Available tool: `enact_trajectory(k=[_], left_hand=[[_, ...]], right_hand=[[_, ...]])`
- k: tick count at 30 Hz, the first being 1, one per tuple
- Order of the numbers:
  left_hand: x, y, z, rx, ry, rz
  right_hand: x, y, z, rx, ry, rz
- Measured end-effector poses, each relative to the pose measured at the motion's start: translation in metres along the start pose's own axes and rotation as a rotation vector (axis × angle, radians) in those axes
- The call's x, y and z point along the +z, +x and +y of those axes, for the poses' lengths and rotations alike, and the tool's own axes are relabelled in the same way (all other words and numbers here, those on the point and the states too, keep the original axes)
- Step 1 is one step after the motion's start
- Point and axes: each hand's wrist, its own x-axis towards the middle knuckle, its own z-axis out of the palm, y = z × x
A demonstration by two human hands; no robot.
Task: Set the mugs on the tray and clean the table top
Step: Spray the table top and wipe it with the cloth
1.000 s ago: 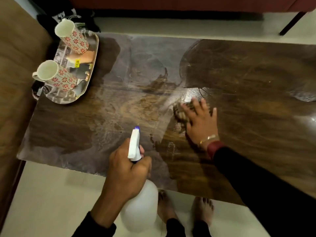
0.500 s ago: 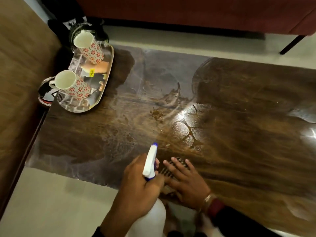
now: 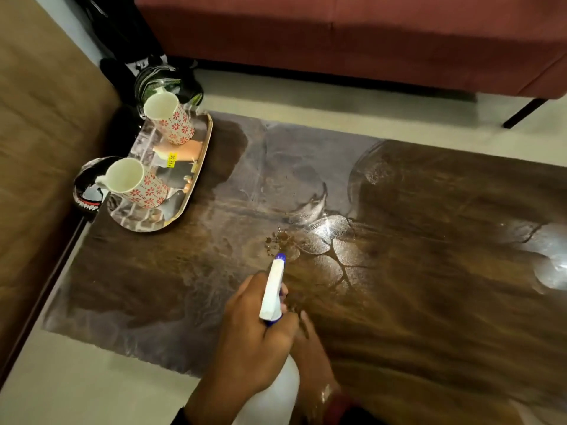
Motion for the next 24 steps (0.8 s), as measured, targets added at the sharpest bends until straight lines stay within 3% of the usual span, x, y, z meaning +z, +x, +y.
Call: enact_trajectory(k=[3, 6, 12, 15, 18, 22, 24], left_hand=[[-0.002, 0.035, 0.006, -0.162, 0.101, 0.051], [0.009, 0.079, 0.022, -0.232, 0.125, -0.003], [0.033, 0.11, 0.033, -0.211, 0.206, -0.03], [0.042, 0.115, 0.03, -0.244, 0.186, -0.045], [0.048, 0.116, 0.027, -0.234, 0.163, -0.04], [0.049, 0.119, 0.023, -0.241, 0.172, 0.027], [0.048, 0.127, 0.025, -0.246, 0.174, 0.024]], right_hand=[[0.01, -0.028, 0.007, 0.011, -0.068, 0.133], [-0.016, -0.023, 0.067, 0.052, -0.133, 0.098], [-0.101, 0.071, 0.227, 0.605, -0.013, 0.166], [-0.127, 0.154, 0.262, 0.737, -0.018, 0.187], [-0.133, 0.214, 0.246, 0.709, -0.034, 0.152], [-0.1, 0.217, 0.172, 0.233, -0.081, 0.034], [-0.059, 0.178, 0.135, 0.224, 0.086, 0.069]])
